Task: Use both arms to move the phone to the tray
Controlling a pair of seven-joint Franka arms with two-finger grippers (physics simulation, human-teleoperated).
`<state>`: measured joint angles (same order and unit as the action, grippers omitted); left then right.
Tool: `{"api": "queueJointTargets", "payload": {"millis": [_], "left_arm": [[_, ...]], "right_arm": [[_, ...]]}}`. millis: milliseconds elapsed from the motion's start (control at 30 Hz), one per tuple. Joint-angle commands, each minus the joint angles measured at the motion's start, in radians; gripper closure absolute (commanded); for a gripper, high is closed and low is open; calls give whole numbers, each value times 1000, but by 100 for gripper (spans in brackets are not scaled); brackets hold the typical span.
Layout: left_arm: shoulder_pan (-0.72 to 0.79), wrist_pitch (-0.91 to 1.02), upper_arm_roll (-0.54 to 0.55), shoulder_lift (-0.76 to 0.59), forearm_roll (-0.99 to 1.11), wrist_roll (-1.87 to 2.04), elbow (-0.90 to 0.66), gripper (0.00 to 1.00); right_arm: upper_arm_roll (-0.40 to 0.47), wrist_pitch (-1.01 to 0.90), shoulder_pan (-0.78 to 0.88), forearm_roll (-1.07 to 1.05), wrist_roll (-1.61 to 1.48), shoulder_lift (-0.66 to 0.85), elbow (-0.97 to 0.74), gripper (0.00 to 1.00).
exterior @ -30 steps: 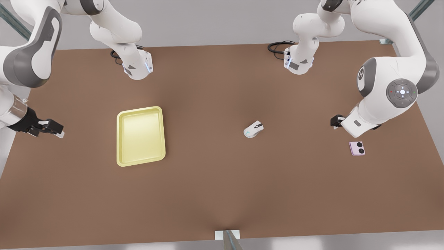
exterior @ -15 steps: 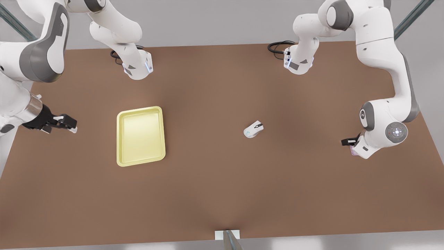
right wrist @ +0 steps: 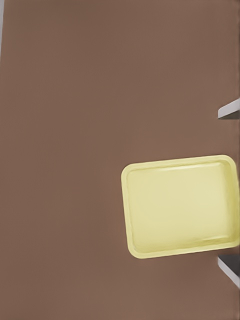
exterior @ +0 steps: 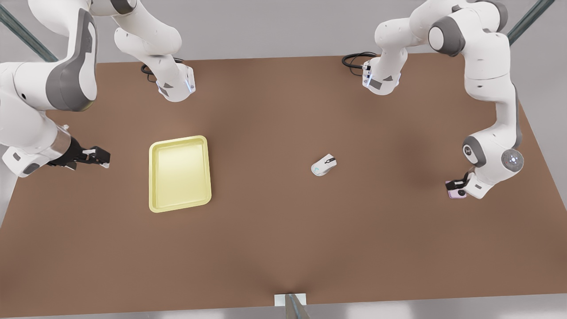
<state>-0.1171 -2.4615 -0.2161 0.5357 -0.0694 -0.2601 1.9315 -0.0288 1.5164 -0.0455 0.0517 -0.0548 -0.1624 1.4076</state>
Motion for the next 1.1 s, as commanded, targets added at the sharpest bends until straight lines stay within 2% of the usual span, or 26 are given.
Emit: {"api": "queueJointTargets", "payload": {"millis": [0,300,933,967,1000,1033,1067], "left_arm": [[-12,-51,0,3,-87,-321,0,0],[-41,-48,0,33,-86,-511,-5,0],[-58,-48,0,105,-153,-511,-14,0],[-59,-48,0,105,-153,-511,-14,4],[-58,-48,0,105,-153,-511,-14,8],[-58,-48,0,105,-153,-511,-14,10],[-58,-48,0,105,-153,-511,-13,12]], "right_arm": [[1,-15,-5,0,-14,1,5,0],[7,-5,-7,5,-14,-19,19,0],[16,18,-10,2,-13,-22,85,0],[16,7,-10,2,-33,-20,86,74],[16,2,-10,-3,-37,-19,93,32],[16,-5,-8,-10,-83,-17,93,63],[16,-15,-5,-10,-53,-17,94,33]]}}
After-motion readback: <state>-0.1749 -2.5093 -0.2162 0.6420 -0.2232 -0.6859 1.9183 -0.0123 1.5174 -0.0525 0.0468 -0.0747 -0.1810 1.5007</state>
